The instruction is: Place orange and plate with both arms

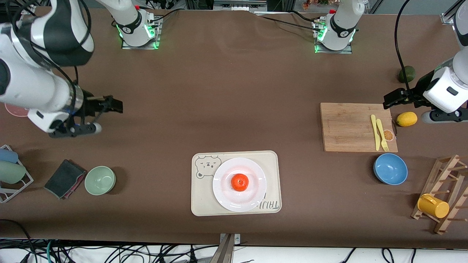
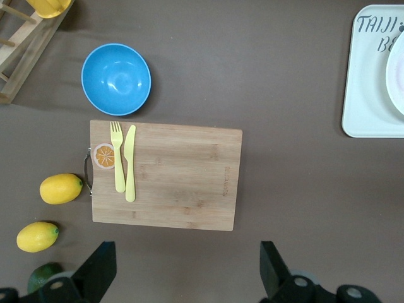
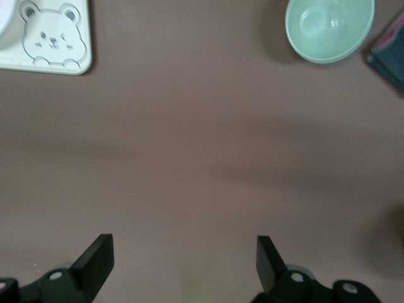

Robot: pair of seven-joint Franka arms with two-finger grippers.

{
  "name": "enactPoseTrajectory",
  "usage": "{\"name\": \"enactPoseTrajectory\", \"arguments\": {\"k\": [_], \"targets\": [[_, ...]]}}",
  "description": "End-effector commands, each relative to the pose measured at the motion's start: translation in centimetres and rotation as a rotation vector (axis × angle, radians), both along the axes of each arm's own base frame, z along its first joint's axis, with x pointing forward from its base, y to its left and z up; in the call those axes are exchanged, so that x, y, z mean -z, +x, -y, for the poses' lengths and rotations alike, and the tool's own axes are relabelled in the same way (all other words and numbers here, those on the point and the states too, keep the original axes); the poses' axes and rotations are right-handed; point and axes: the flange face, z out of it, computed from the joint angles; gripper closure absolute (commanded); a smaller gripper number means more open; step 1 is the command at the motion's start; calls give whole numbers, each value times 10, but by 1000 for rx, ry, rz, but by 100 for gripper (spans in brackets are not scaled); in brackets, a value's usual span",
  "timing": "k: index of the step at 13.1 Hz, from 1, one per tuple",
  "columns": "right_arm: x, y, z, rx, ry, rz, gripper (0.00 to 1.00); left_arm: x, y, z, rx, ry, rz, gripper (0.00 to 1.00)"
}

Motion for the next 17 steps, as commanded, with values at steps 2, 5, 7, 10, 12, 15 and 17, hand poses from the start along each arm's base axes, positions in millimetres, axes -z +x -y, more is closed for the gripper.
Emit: {"name": "enactPoseTrajectory", "arguments": {"k": [2, 5, 7, 10, 12, 15, 17], "targets": [[-32, -42, 60, 62, -16, -2, 0, -4, 2, 0, -2, 0, -4, 0], [-63, -43, 88, 69, -96, -3, 0, -1, 3, 0, -2, 0, -9, 0], [-72, -46, 92, 82, -78, 1, 0, -2, 3, 1, -2, -1, -9, 0], [-62, -39, 98, 97, -62, 49, 0, -1, 3, 0, -2, 0, -9, 0], [-60, -38, 101, 102, -62, 51, 0, -1, 3, 0, -3, 0, -9, 0], [-61, -37, 99, 100, -63, 48, 0, -1, 3, 0, -3, 0, -9, 0], [-63, -37, 98, 100, -64, 48, 0, -1, 3, 0, -3, 0, -9, 0]]}}
